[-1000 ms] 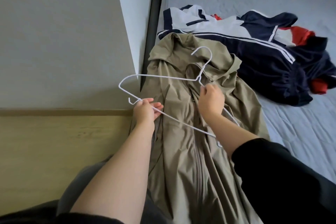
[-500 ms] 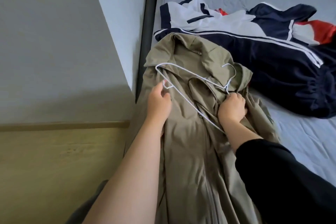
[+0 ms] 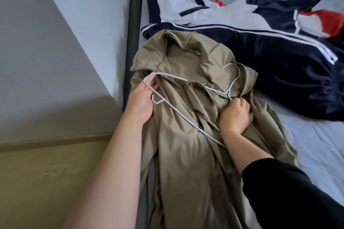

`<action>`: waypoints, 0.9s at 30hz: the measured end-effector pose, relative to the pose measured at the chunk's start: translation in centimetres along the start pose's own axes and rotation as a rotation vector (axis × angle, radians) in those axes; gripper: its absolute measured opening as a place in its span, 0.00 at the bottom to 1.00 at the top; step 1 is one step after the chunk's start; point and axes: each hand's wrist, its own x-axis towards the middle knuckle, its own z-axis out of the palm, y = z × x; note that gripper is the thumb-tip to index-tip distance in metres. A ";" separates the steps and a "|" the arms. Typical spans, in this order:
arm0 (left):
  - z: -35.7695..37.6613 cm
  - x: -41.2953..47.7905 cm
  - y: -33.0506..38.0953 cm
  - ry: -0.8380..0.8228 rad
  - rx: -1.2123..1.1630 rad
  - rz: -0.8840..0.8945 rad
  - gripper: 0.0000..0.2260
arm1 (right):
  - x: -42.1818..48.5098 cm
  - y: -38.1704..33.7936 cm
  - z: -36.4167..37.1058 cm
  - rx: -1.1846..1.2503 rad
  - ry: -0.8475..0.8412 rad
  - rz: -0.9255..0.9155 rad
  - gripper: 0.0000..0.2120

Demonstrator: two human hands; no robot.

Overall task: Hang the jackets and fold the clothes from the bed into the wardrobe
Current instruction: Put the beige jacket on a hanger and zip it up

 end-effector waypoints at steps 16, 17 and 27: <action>1.4 1.0 1.2 0.061 -0.085 0.014 0.25 | 0.3 -0.1 -0.8 -0.032 -0.172 -0.028 0.11; 1.3 0.8 1.2 0.049 -0.076 -0.016 0.26 | 0.4 -0.1 -0.9 -0.017 -0.181 -0.030 0.11; 1.9 -4.0 3.5 0.099 -0.290 -0.099 0.15 | -1.1 -1.4 -6.6 0.084 -0.130 -0.074 0.18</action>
